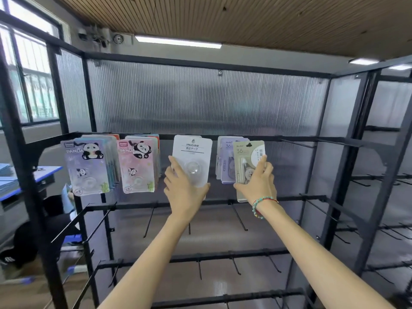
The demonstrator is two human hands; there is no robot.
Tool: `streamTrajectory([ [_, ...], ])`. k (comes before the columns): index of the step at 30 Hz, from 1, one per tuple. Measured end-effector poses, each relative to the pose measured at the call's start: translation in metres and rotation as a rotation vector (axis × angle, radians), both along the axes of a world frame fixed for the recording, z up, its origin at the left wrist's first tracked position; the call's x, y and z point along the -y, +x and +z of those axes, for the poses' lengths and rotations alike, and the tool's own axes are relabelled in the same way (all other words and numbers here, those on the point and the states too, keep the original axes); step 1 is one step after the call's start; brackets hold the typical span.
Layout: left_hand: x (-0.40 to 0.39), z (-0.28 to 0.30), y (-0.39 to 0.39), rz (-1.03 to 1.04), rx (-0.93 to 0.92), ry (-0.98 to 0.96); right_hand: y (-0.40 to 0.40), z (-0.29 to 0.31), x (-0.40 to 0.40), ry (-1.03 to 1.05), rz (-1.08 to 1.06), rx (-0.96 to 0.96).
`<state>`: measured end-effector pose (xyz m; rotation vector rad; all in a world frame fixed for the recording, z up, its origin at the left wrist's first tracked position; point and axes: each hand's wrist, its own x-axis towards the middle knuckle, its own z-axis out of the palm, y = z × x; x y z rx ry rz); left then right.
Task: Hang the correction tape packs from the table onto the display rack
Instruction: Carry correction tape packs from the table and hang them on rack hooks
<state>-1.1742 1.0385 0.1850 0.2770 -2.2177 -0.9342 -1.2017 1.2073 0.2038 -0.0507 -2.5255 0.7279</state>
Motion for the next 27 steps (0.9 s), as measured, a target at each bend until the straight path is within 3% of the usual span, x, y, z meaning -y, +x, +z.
streamTrajectory([
  [27,-0.004,-0.008,-0.008,0.035,-0.031,0.014,-0.028,-0.008,0.000,-0.008,0.085,0.041],
])
